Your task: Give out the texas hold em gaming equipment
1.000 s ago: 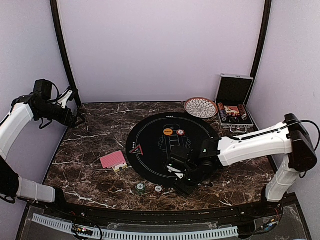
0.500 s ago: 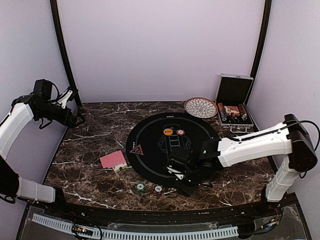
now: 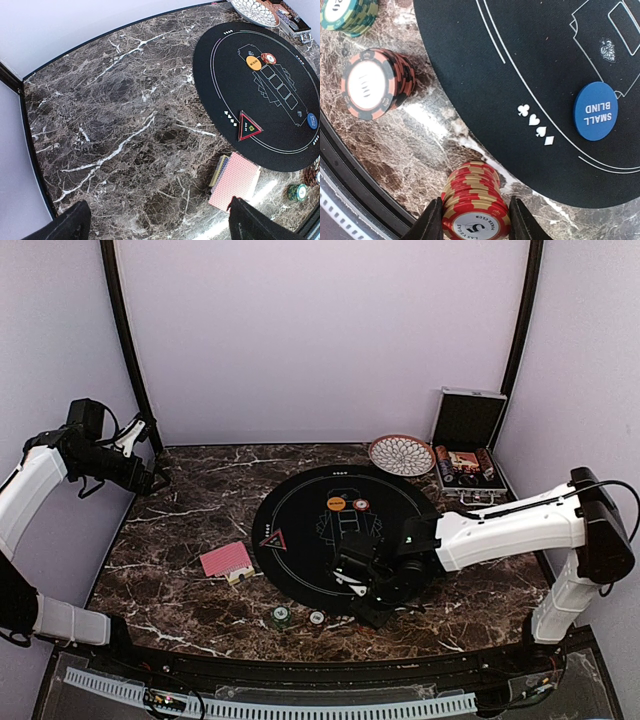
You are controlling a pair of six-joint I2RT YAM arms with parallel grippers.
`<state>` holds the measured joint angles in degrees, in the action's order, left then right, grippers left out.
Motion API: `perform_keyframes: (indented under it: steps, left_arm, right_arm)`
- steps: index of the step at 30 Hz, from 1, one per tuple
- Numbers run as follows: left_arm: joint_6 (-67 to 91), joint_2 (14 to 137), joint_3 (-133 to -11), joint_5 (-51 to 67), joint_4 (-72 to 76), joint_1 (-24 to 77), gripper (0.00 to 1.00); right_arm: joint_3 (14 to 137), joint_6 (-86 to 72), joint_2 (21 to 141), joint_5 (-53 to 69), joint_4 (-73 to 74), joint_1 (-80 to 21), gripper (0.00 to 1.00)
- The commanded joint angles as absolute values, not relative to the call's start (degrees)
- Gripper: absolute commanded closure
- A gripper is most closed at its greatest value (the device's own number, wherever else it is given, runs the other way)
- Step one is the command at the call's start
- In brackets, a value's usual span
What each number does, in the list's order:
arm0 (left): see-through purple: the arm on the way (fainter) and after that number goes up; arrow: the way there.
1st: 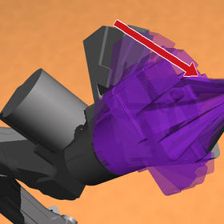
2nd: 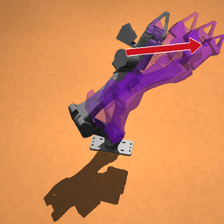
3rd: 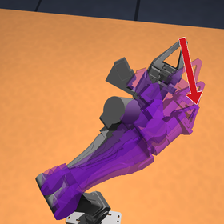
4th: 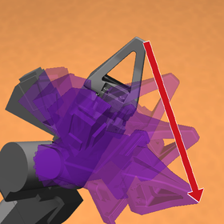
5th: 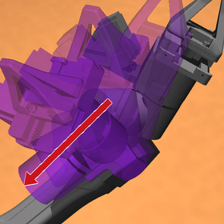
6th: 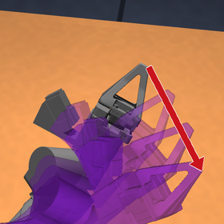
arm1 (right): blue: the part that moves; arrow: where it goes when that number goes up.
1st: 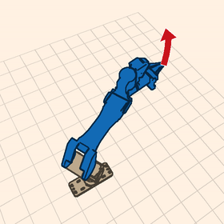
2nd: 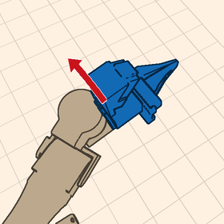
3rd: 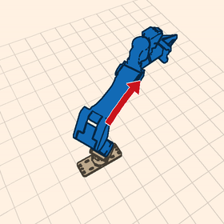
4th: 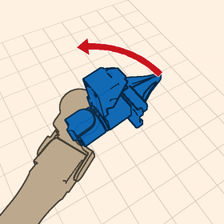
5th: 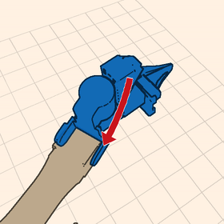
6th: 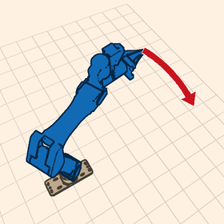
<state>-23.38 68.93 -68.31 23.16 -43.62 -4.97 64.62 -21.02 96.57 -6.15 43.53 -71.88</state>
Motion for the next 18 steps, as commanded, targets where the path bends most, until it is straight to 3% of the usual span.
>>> perform_keyframes:
  steps: [1,9,18]
  left_arm:
    - [-23.90,67.99,-68.73,23.35,-45.44,-4.79,0.01]
    - [-23.79,67.79,-68.73,23.47,-45.53,-4.79,0.01]
    - [-23.80,67.08,-68.58,24.08,-45.82,-4.83,0.01]
  right_arm:
    - [68.73,-20.20,95.88,-8.35,45.94,-72.66,0.87]
    - [80.33,-18.06,101.23,-10.82,46.48,-70.94,0.90]
    - [101.17,-16.32,119.69,-10.22,43.49,-67.53,0.91]
